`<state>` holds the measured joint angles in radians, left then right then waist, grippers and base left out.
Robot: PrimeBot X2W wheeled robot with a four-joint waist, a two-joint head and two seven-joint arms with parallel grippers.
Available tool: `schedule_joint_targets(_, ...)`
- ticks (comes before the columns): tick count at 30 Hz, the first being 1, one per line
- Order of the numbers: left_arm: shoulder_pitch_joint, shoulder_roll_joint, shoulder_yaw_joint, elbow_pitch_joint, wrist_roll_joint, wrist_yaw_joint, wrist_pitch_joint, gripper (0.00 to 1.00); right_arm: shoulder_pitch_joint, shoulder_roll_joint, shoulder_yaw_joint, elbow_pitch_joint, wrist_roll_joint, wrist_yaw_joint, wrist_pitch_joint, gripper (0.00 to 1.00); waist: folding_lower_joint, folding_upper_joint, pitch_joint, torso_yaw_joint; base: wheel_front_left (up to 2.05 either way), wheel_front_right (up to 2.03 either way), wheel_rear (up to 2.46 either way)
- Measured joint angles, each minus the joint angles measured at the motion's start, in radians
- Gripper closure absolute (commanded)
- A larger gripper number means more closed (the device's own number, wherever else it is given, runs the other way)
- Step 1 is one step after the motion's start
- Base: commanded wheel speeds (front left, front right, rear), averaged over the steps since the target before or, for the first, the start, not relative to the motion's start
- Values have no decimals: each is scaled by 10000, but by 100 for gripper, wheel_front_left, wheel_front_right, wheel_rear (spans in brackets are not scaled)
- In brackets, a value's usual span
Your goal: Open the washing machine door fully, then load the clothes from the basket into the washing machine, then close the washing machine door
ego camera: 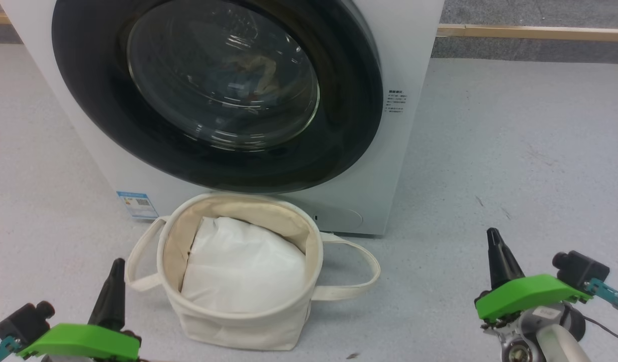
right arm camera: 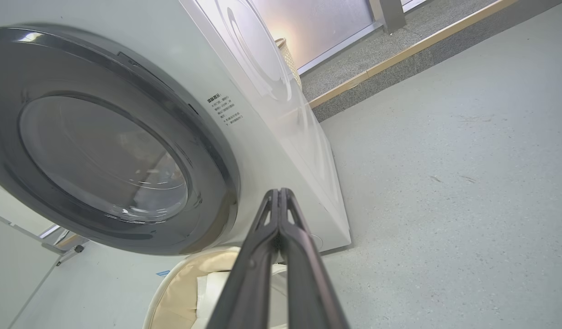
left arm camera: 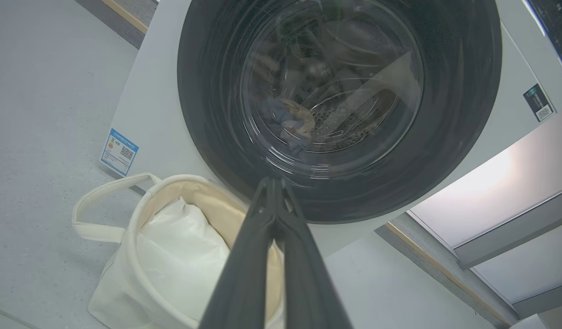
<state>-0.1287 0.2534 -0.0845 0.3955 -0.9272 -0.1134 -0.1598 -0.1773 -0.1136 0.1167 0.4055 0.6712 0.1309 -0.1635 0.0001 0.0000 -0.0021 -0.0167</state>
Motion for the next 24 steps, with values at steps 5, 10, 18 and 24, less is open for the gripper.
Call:
schedule_joint_targets(5,5,-92,73,-59,-351,4,104,100,4,50,-123,-56,483,0,188,100,0,0,0,9,0,0,0)
schedule_joint_targets(10,15,-203,161,-171,-713,6,274,100,9,69,-267,-98,966,0,305,100,0,0,0,17,0,0,0)
schedule_joint_targets(18,49,-395,341,-330,-1335,88,529,100,30,105,-491,-199,1862,0,581,100,0,0,0,33,0,0,0)
schedule_joint_targets(24,58,-535,408,-416,-1781,117,706,100,130,138,-656,-290,2447,0,731,100,0,0,0,43,0,0,0)
